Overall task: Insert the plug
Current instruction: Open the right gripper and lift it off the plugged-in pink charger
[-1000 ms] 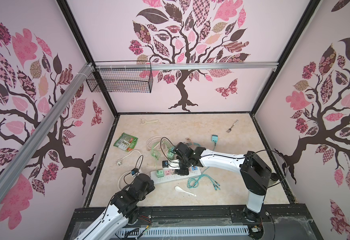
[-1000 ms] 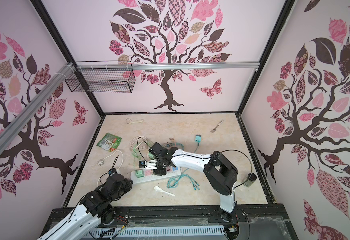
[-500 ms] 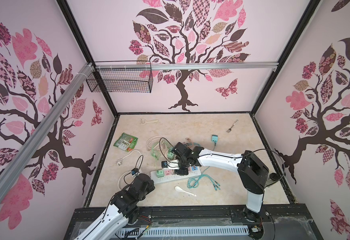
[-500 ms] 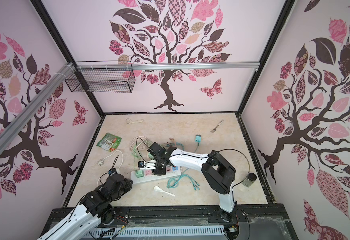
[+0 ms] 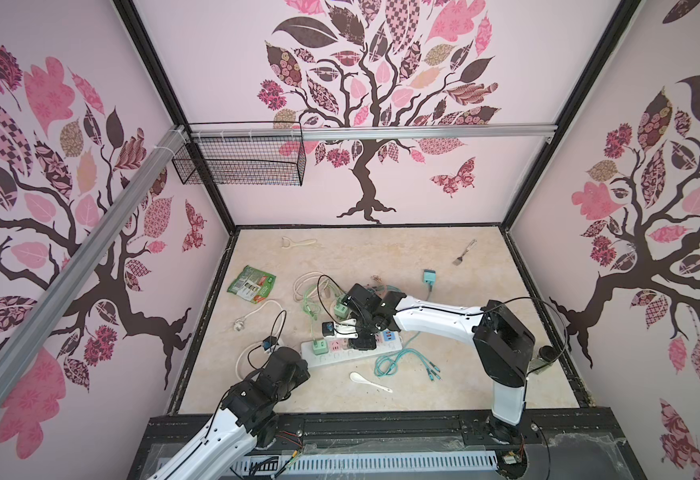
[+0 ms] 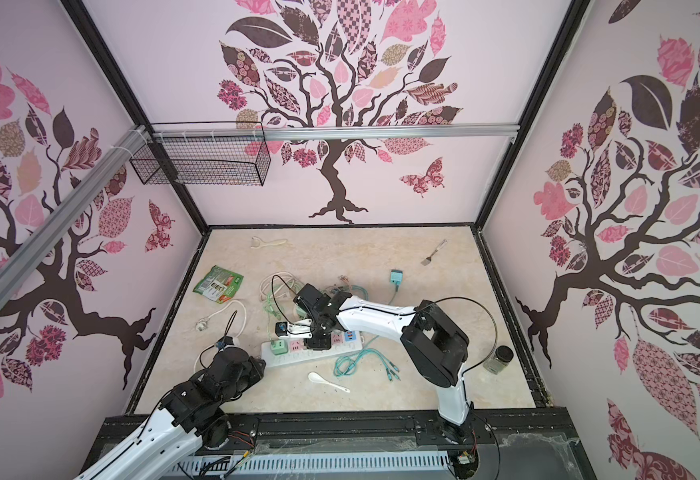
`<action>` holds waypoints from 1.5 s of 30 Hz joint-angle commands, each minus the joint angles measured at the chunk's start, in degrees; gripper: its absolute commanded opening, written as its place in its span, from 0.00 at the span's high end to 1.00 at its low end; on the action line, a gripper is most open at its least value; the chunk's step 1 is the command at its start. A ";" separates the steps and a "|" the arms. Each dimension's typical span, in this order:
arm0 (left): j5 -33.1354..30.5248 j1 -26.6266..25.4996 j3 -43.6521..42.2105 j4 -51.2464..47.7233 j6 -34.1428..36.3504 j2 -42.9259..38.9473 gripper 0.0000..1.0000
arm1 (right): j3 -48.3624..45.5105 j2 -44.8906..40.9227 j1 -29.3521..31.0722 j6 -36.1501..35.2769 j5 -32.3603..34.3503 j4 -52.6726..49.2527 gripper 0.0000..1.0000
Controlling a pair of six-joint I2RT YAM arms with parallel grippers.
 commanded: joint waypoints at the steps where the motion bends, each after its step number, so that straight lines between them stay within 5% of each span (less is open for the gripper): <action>1: -1.08 0.27 -1.57 -1.41 1.09 0.21 0.79 | -2.29 3.38 -0.62 0.80 5.83 -2.59 0.74; 26: -1.77 0.38 1.45 -2.86 2.13 -0.44 0.77 | -8.30 -11.97 -2.39 9.83 1.41 -0.01 0.34; 45: -3.45 0.56 12.40 -2.23 7.64 7.32 0.61 | -24.19 -33.85 -5.65 22.41 -8.86 6.35 0.24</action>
